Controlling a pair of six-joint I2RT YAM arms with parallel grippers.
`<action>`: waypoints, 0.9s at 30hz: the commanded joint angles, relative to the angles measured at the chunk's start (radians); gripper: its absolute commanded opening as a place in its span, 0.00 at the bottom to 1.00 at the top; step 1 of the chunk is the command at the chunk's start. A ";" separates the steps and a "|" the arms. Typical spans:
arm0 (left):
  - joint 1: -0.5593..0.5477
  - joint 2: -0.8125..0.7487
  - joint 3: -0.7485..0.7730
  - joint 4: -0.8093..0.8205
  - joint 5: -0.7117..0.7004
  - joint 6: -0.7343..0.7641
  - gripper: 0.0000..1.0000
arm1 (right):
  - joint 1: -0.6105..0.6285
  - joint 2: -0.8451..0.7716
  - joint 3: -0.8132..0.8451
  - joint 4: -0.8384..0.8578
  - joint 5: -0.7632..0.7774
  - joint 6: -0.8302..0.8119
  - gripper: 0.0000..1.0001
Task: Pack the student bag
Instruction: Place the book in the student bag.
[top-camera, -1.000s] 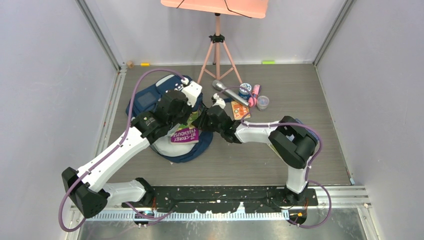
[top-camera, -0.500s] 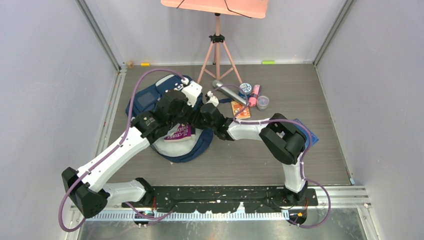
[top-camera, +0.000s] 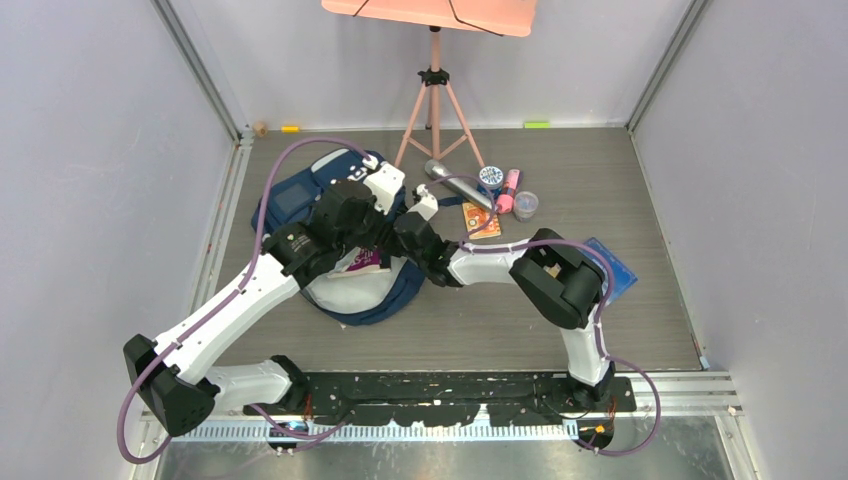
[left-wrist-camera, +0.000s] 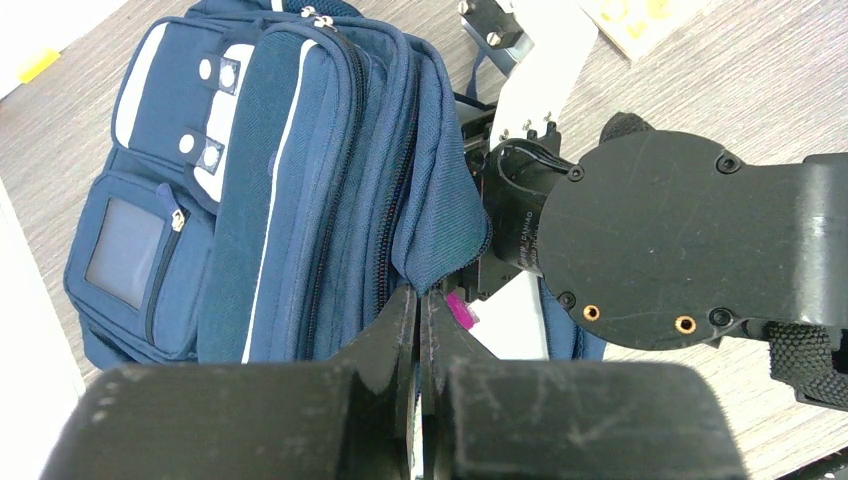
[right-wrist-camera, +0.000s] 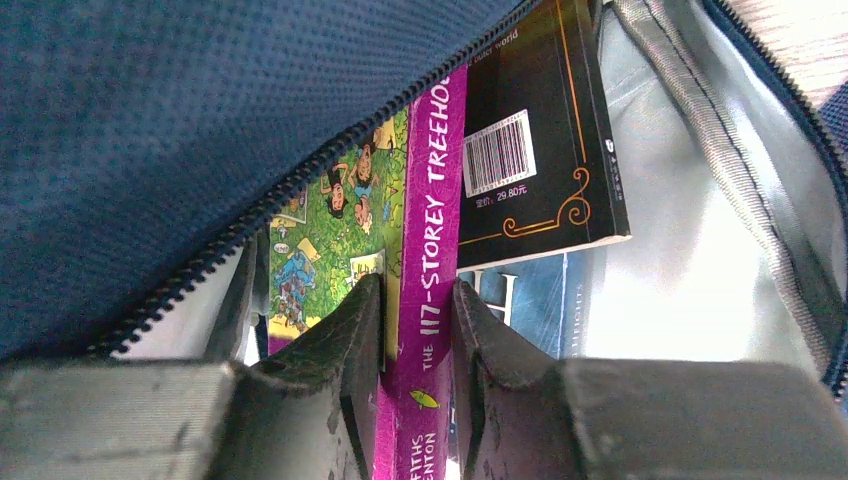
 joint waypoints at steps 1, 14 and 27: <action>0.000 -0.033 0.017 0.106 0.024 -0.017 0.00 | -0.012 0.005 0.027 0.003 0.159 -0.043 0.02; 0.000 -0.033 0.016 0.107 0.014 -0.014 0.00 | 0.011 -0.140 -0.067 -0.033 0.201 -0.166 0.68; 0.000 -0.035 0.011 0.109 -0.001 -0.008 0.00 | 0.010 -0.371 -0.220 -0.198 0.285 -0.286 0.80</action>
